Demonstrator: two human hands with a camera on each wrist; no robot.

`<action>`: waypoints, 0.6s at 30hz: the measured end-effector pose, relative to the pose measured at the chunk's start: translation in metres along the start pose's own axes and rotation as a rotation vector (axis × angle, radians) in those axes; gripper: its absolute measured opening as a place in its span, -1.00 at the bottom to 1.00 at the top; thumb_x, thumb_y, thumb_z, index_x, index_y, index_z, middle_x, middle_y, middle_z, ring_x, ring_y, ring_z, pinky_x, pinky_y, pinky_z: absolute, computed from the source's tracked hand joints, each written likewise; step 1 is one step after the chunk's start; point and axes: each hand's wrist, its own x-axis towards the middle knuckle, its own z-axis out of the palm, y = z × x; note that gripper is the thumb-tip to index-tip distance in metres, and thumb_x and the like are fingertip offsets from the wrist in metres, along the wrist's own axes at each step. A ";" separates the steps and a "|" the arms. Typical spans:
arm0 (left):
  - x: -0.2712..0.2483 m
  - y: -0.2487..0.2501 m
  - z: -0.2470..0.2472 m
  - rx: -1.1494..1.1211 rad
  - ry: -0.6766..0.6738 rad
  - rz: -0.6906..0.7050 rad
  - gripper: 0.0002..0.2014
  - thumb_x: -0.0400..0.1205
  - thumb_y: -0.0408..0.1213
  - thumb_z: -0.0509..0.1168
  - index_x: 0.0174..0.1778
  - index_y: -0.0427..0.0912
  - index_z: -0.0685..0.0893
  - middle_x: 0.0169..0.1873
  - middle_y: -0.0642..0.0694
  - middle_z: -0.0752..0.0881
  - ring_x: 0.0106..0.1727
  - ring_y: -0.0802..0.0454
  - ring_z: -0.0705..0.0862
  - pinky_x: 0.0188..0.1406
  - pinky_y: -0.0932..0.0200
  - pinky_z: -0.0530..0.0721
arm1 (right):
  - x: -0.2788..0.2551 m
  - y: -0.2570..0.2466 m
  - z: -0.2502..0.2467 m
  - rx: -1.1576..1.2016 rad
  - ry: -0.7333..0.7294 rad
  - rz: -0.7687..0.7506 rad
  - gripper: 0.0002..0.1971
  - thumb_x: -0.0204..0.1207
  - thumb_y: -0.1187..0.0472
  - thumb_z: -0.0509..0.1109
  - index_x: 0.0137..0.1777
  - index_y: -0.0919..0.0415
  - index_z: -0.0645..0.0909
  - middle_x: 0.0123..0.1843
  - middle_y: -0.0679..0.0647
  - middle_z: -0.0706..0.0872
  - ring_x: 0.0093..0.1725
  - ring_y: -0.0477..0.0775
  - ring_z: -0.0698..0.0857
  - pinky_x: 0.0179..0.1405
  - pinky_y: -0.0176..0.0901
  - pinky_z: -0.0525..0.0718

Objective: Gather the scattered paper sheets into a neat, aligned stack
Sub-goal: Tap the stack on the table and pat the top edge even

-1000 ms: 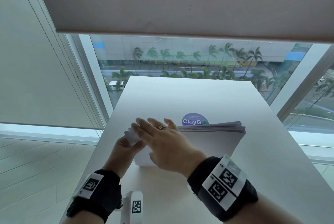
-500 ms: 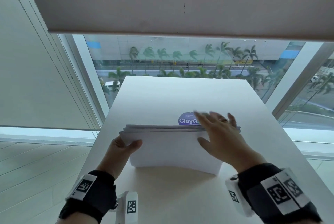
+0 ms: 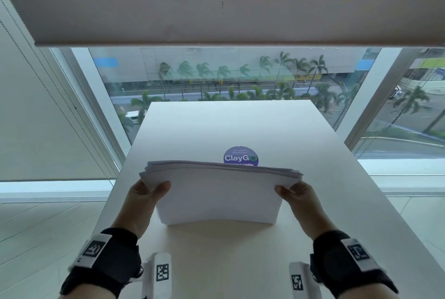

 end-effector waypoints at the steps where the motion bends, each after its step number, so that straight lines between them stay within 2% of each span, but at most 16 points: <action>1: -0.001 0.001 0.001 0.003 0.012 0.007 -0.74 0.56 -0.56 0.23 -0.15 -0.09 0.68 -0.43 0.21 0.81 -0.37 0.33 0.72 -0.34 0.50 0.65 | 0.003 0.004 0.003 0.028 0.035 -0.020 -0.68 0.47 0.56 0.30 -0.22 0.12 0.68 -0.40 -0.24 0.81 -0.36 -0.32 0.70 -0.15 -0.26 0.60; 3: -0.003 0.002 0.001 -0.010 0.031 0.021 -0.70 0.56 -0.56 0.23 -0.21 -0.07 0.76 -0.38 0.20 0.83 -0.29 0.30 0.74 -0.21 0.43 0.68 | 0.005 0.005 0.005 0.081 0.080 -0.055 -0.68 0.49 0.57 0.28 -0.23 0.13 0.66 -0.44 -0.25 0.79 -0.41 -0.33 0.68 -0.28 -0.39 0.65; 5: -0.004 0.004 0.000 -0.030 0.034 0.035 -0.61 0.55 -0.56 0.24 -0.26 0.04 0.83 -0.32 0.18 0.84 -0.24 0.31 0.76 -0.10 0.41 0.70 | 0.005 0.002 0.003 0.125 0.094 -0.107 -0.70 0.48 0.57 0.28 -0.23 0.16 0.66 -0.45 -0.24 0.79 -0.41 -0.31 0.68 -0.33 -0.49 0.64; 7: -0.005 0.004 0.000 -0.027 0.021 0.030 -0.63 0.51 -0.54 0.31 -0.25 0.08 0.84 -0.28 0.16 0.84 -0.20 0.28 0.76 0.02 0.29 0.67 | 0.003 0.003 -0.002 0.147 0.073 -0.136 -0.73 0.47 0.55 0.31 -0.22 0.18 0.68 -0.41 -0.20 0.80 -0.36 -0.26 0.70 -0.29 -0.45 0.65; 9: -0.008 0.002 0.001 0.001 0.010 0.017 -0.68 0.49 -0.55 0.34 -0.26 0.01 0.83 -0.30 0.15 0.85 -0.23 0.28 0.76 -0.04 0.28 0.69 | 0.002 0.007 -0.005 0.160 0.042 -0.115 -0.76 0.45 0.52 0.35 -0.19 0.17 0.71 -0.35 -0.15 0.82 -0.31 -0.18 0.72 -0.23 -0.36 0.66; 11: -0.012 0.002 0.005 0.041 0.012 0.015 -0.71 0.51 -0.59 0.31 -0.24 -0.07 0.77 -0.36 0.17 0.84 -0.30 0.32 0.75 -0.22 0.42 0.70 | 0.001 0.013 -0.007 0.180 0.016 -0.076 -0.76 0.43 0.52 0.38 -0.14 0.16 0.71 -0.30 -0.10 0.83 -0.27 -0.14 0.74 -0.20 -0.34 0.67; 13: -0.015 0.005 0.008 0.041 0.027 0.038 -0.71 0.49 -0.62 0.32 -0.18 -0.08 0.71 -0.39 0.19 0.83 -0.32 0.34 0.74 -0.27 0.48 0.69 | 0.001 0.017 -0.007 0.194 -0.015 -0.040 -0.73 0.39 0.54 0.39 -0.10 0.16 0.70 -0.25 -0.05 0.83 -0.22 -0.08 0.75 -0.16 -0.30 0.69; 16: -0.016 0.018 0.008 0.102 0.049 0.122 -0.63 0.36 -0.55 0.46 -0.12 0.05 0.67 -0.28 0.11 0.81 -0.18 0.17 0.71 -0.15 0.39 0.67 | 0.002 0.021 -0.005 0.200 -0.053 -0.003 -0.75 0.33 0.54 0.45 -0.12 0.19 0.72 -0.23 0.03 0.83 -0.22 -0.01 0.75 -0.13 -0.17 0.65; 18: -0.014 0.028 0.006 0.375 0.106 0.239 -0.50 0.30 -0.41 0.55 -0.03 0.22 0.57 -0.11 0.02 0.70 -0.07 0.19 0.61 -0.02 0.35 0.55 | 0.003 0.022 -0.005 0.254 -0.095 0.015 -0.82 0.18 0.36 0.61 -0.22 0.18 0.77 -0.28 -0.02 0.84 -0.26 -0.08 0.77 -0.17 -0.21 0.66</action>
